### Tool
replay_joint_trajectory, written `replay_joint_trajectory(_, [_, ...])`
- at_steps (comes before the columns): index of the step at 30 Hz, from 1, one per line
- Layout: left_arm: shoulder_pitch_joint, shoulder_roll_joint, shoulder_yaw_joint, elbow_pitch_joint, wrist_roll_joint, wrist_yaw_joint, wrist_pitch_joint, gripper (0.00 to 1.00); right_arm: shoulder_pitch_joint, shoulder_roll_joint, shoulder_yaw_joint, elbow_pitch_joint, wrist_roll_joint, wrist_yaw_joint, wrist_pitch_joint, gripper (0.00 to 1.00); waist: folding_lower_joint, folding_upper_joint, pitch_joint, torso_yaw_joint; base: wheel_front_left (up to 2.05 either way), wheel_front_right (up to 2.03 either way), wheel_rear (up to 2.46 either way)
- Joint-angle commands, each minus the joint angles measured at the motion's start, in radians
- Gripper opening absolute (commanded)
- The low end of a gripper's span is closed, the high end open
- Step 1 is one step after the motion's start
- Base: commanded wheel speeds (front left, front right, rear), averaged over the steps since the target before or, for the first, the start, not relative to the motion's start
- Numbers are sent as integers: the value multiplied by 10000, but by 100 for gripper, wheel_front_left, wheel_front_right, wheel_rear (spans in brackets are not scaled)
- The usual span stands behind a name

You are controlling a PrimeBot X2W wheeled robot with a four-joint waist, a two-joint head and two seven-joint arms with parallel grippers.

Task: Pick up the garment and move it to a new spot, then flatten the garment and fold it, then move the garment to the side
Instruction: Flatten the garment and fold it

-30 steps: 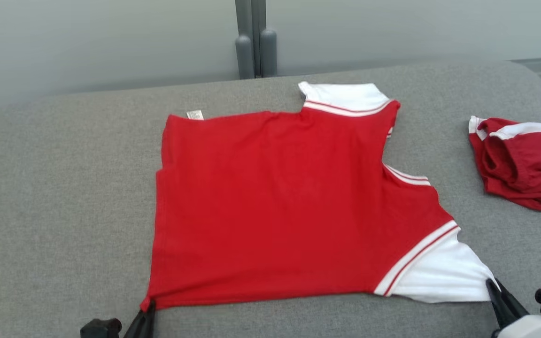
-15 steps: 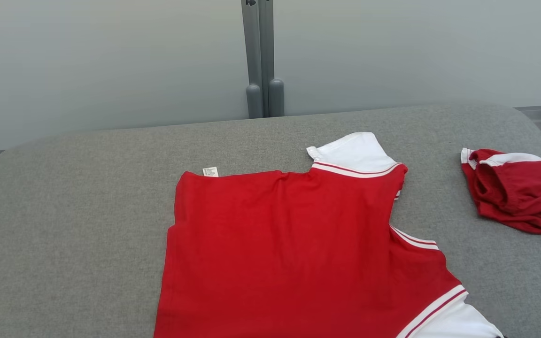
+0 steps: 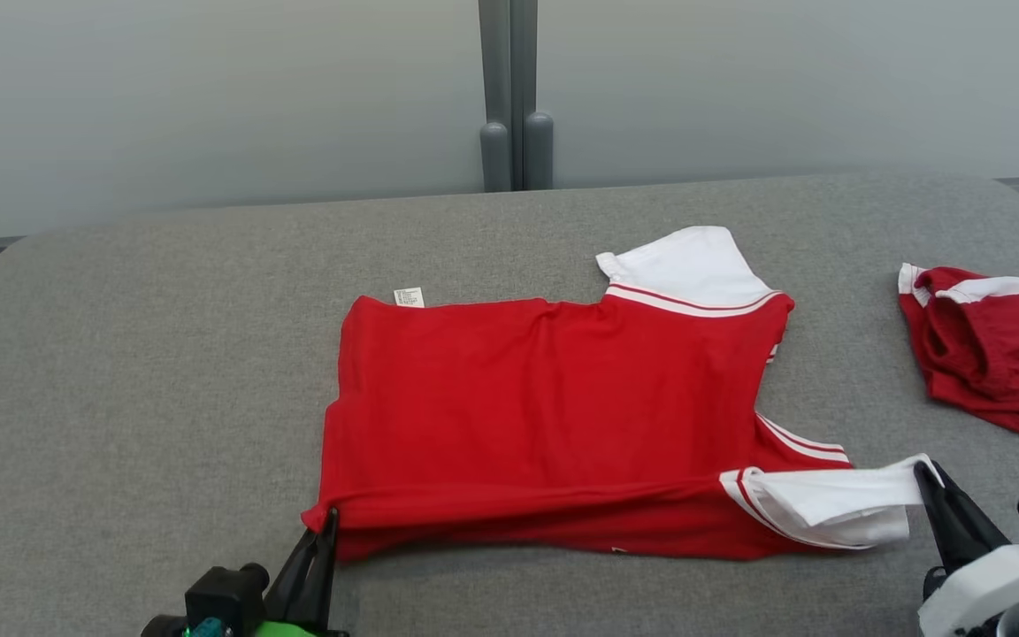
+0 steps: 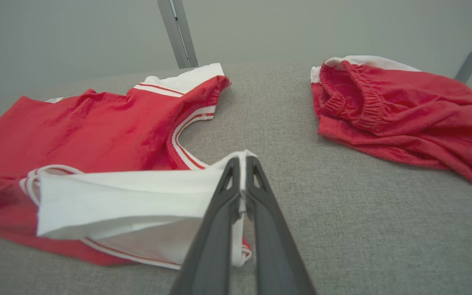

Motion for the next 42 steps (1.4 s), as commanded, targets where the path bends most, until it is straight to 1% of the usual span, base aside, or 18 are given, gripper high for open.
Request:
replay_joint_trajectory(1, [-418, 96, -40, 201, -15, 30, 2, 0, -442, 85, 21, 281, -125, -20, -41, 0, 1, -1, 177, 50, 0, 0, 0])
replay_joint_trajectory(5, [-1116, 32, 44, 639, 68, 30, 2, 0, -1376, 284, 202, 877, -382, -20, -42, 0, 1, -1, 531, 39, 0, 0, 0])
replay_joint_trajectory(9, [-1666, -72, 265, 1209, 161, 30, 4, 0, -2273, 474, 119, 1421, -610, -20, -43, 0, 1, -1, 933, 42, 0, 0, 0])
replay_joint_trajectory(13, [-2221, -149, 225, 1773, 211, 30, 2, 0, -2917, 626, -19, 2003, -927, -20, -43, 0, 1, -1, 1239, 140, 0, 0, 0])
replay_joint_trajectory(20, [-2828, -192, 220, 2278, 265, 30, 2, 0, -3492, 843, -249, 2537, -1239, -21, -41, 0, 1, -1, 1620, 297, 0, 0, 0])
replay_joint_trajectory(25, [-3258, -243, 172, 2515, 320, 30, 2, 0, -3861, 940, -379, 2767, -1408, -21, -43, 0, 1, -1, 1849, 349, 0, 0, 0])
replay_joint_trajectory(28, [-3422, -280, 312, 2547, 364, 30, 2, 0, -4083, 999, -571, 2809, -1535, -21, -43, 1, 1, -1, 1949, 357, 0, 0, 0])
replay_joint_trajectory(29, [-3447, -295, 368, 2555, 414, 30, 2, 0, -4131, 1048, -700, 2780, -1589, -21, -43, 44, 1, -1, 1970, 356, 0, 0, 0])
replay_joint_trajectory(30, [-3476, -304, 428, 2553, 427, 30, 2, 42, -4130, 1126, -750, 2774, -1659, -21, -43, 100, 1, -1, 1988, 356, 0, 0, 0])
replay_joint_trajectory(31, [-3495, -313, 486, 2593, 459, 30, 2, 96, -4138, 1203, -822, 2713, -1737, -21, -41, 100, 1, -1, 1999, 355, 0, 0, 0])
replay_joint_trajectory(32, [-3494, -332, 523, 2622, 507, 30, 2, 100, -4135, 1265, -923, 2597, -1756, -21, -43, 100, 1, -1, 2000, 354, 0, 0, 0])
replay_joint_trajectory(38, [-3016, -468, 1037, 2308, 762, 30, 3, 100, -3506, 1476, -1796, 1710, -2097, -19, -37, 100, 1, -1, 1885, 361, 0, 0, 0])
replay_joint_trajectory(42, [-2589, -547, 1453, 1900, 1006, 29, 3, 100, -2797, 1628, -2336, 1292, -2379, -19, -35, 100, 1, -1, 1727, 335, 0, 0, 0])
